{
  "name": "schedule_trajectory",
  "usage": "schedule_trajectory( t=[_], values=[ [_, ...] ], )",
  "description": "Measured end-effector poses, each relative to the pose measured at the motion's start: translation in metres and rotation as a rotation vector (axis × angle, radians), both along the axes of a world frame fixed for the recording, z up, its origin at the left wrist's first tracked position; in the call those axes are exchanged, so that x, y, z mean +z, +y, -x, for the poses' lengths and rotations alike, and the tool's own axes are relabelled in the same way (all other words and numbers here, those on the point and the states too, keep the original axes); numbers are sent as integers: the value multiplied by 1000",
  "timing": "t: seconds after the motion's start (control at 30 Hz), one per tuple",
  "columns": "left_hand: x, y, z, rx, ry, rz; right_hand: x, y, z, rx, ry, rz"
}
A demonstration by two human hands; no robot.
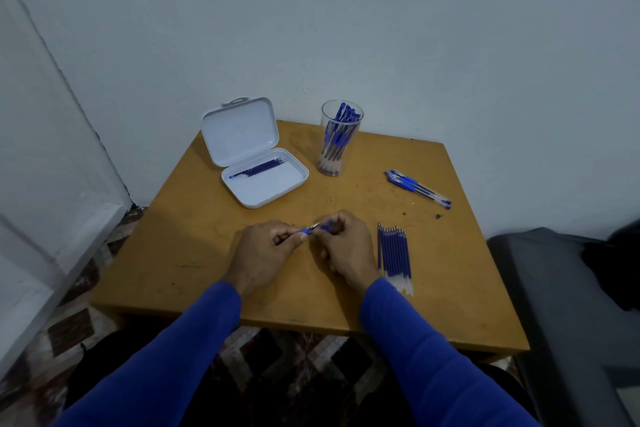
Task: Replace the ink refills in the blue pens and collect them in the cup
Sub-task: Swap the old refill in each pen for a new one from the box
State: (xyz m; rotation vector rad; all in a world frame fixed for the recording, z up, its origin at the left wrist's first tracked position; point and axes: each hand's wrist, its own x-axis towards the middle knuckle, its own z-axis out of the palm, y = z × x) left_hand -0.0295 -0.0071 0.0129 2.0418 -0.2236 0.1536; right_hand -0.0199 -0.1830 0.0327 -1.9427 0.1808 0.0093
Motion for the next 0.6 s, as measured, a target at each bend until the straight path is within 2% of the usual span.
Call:
schedule_trajectory(
  t=[0.37, 0.47, 0.6],
  values=[
    [-1, -2, 2, 10, -57, -62, -5, 10, -10, -121, -48, 232],
    [-1, -3, 3, 10, -65, -79, -5, 8, -9, -133, -45, 189],
    [-1, -3, 3, 7, -56, -97, -6, 1, -5, -113, -20, 9]
  ],
)
